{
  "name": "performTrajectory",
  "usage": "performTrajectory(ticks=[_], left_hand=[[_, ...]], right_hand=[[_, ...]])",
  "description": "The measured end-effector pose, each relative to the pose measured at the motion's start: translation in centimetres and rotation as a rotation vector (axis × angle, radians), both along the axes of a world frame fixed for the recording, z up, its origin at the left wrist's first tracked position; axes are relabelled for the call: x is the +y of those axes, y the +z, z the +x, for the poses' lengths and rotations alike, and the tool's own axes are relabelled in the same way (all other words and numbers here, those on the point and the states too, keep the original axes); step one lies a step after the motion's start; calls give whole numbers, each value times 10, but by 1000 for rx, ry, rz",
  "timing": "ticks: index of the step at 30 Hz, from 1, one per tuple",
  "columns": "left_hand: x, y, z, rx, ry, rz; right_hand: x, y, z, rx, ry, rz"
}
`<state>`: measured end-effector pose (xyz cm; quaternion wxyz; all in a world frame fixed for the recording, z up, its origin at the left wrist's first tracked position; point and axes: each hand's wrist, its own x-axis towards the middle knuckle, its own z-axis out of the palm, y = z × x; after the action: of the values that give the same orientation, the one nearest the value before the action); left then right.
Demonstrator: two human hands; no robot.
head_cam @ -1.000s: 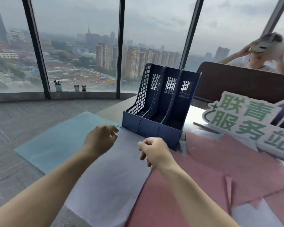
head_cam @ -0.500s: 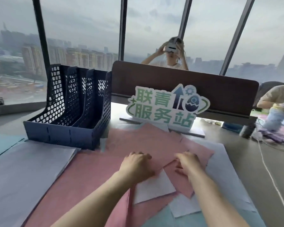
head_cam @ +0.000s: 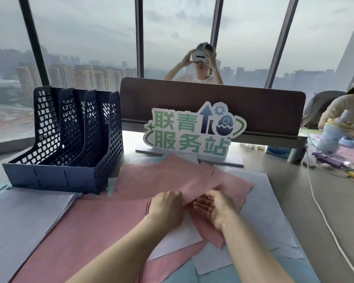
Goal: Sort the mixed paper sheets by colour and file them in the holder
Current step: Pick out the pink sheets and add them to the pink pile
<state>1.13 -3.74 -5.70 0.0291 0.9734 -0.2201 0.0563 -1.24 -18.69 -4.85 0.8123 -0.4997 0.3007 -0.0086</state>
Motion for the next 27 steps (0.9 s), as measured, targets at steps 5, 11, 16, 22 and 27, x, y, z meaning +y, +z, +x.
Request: performTrajectory(ticks=[5, 11, 16, 22, 27], left_hand=[[-3, 14, 3, -76, 44, -79], [-41, 26, -22, -15, -120, -180], [-37, 25, -12, 29, -13, -548], [9, 27, 55, 212, 290, -858], [29, 37, 59, 559, 69, -1396]], right_hand=[[-15, 0, 3, 18, 51, -114], [-29, 1, 14, 31, 117, -376], [-58, -16, 14, 79, -18, -793], [-65, -2, -1, -269, 6, -744], [-66, 19, -14, -493, -34, -622]])
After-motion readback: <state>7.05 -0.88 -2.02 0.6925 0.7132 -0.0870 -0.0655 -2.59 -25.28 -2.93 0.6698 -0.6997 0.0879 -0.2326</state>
